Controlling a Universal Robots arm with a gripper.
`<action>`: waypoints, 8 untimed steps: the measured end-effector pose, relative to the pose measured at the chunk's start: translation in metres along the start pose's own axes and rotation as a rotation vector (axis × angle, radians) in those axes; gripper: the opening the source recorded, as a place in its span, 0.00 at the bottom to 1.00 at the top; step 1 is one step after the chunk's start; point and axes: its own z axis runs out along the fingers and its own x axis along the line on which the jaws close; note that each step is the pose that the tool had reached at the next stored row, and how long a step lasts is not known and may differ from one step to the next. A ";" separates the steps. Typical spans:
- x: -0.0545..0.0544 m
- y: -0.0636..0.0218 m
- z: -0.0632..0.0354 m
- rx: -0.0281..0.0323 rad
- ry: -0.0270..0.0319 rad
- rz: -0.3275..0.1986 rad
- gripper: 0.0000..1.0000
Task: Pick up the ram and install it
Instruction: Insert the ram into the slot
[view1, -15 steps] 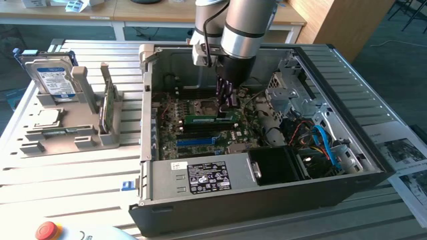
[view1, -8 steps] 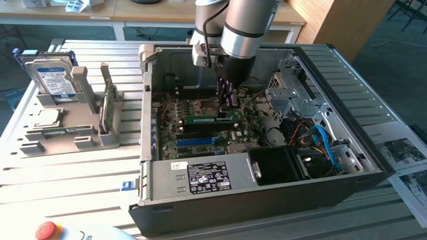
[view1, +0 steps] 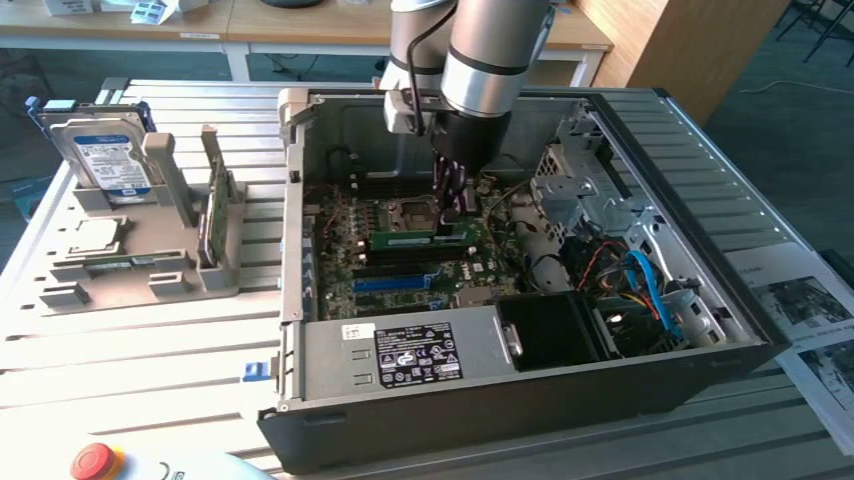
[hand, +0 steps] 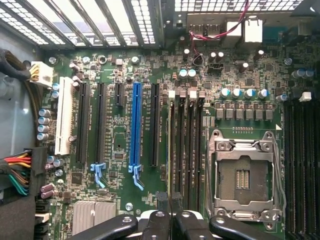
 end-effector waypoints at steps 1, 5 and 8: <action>0.000 0.0000 0.0000 0.0009 0.0003 -0.003 0.11; 0.000 0.0000 0.0000 0.0034 0.0012 -0.011 0.11; 0.000 0.0001 0.0000 0.0036 0.0015 -0.011 0.11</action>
